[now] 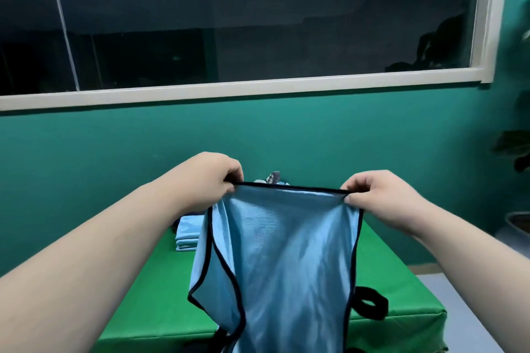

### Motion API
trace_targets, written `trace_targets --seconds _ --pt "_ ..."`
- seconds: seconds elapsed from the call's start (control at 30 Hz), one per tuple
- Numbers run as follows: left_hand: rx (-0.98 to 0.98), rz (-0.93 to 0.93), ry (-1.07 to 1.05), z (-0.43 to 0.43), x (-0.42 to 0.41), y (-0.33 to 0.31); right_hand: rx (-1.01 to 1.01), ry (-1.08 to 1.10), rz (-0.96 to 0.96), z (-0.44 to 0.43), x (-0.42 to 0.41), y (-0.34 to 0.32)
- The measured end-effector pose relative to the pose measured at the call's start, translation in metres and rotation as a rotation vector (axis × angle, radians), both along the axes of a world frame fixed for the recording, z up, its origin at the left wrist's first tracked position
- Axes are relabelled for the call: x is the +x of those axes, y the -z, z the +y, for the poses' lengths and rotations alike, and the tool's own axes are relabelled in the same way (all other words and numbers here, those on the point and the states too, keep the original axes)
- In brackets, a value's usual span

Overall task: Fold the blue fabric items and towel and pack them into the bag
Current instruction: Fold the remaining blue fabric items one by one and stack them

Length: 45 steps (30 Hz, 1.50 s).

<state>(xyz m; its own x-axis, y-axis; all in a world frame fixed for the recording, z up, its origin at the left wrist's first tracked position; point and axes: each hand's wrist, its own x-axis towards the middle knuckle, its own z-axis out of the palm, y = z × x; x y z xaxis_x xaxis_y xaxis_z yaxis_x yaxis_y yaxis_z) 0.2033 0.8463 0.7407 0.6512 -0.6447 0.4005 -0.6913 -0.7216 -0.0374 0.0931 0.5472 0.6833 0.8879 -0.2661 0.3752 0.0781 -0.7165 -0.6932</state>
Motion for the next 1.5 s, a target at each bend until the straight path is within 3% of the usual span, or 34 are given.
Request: trace_targets --seconds 0.1,0.2,0.6,0.9,1.27,1.5 --pt "0.136 -0.014 -0.012 0.001 0.005 0.015 0.030 -0.043 -0.026 -0.006 -0.003 -0.014" --pt "0.136 -0.002 -0.007 0.000 0.007 0.026 0.028 -0.026 -0.041 -0.012 -0.004 -0.026" --pt "-0.061 0.143 -0.161 0.023 0.024 0.030 0.160 0.069 -0.107 -0.056 -0.018 -0.057" --pt "-0.233 0.191 -0.219 0.045 0.024 0.002 0.229 0.080 -0.036 -0.079 -0.025 -0.054" --pt "-0.288 0.370 -0.102 0.068 0.024 -0.023 0.251 -0.099 -0.020 -0.087 -0.029 -0.057" --pt "-0.618 0.561 0.075 0.074 0.028 -0.009 0.487 -0.311 -0.065 -0.094 -0.029 -0.048"
